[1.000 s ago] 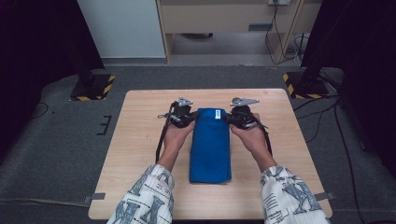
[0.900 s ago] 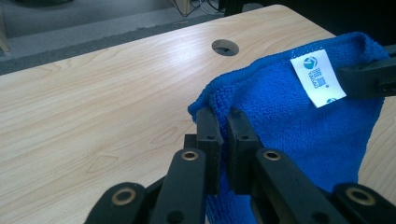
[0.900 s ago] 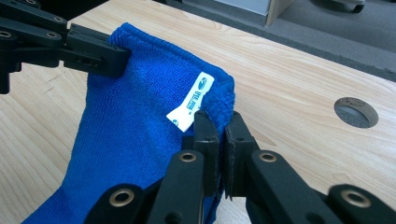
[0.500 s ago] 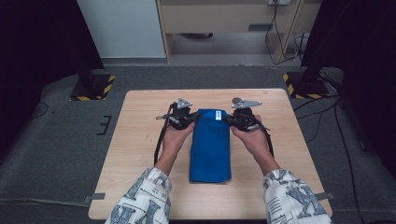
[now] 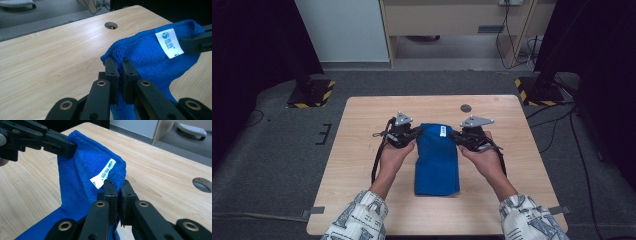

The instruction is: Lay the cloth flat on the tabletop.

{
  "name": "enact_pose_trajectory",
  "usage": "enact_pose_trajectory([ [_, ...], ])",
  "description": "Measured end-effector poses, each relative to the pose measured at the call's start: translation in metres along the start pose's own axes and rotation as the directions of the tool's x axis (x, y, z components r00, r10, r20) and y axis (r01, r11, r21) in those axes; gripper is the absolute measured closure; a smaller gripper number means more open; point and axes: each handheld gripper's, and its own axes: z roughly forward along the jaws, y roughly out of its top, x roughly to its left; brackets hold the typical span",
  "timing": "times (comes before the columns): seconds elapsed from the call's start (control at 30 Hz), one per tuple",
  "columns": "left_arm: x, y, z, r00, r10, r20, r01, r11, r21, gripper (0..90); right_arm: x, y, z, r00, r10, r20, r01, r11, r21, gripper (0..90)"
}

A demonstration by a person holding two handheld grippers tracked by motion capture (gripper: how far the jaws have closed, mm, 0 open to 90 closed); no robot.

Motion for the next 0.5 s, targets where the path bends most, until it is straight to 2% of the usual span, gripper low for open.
enact_pose_trajectory([
  [0.1,-0.0001,0.0016,-0.0011,0.9999,0.014,0.009,-0.014,0.9999,0.000,85.0,-0.0019,0.0007,-0.0010,1.0000,0.002,0.001,-0.002,1.000,-0.003,86.0],
  [0.3,0.0030,0.0007,0.0017,0.9997,0.006,0.023,-0.007,1.0000,0.007,85.0,-0.0021,-0.0011,0.0003,0.9999,0.011,0.005,-0.011,1.000,-0.004,85.9],
  [0.5,-0.0021,0.0012,0.0018,0.9992,0.003,0.039,-0.003,1.0000,-0.004,85.0,-0.0025,-0.0061,-0.0051,0.9997,0.023,0.006,-0.023,1.000,-0.013,85.9],
])
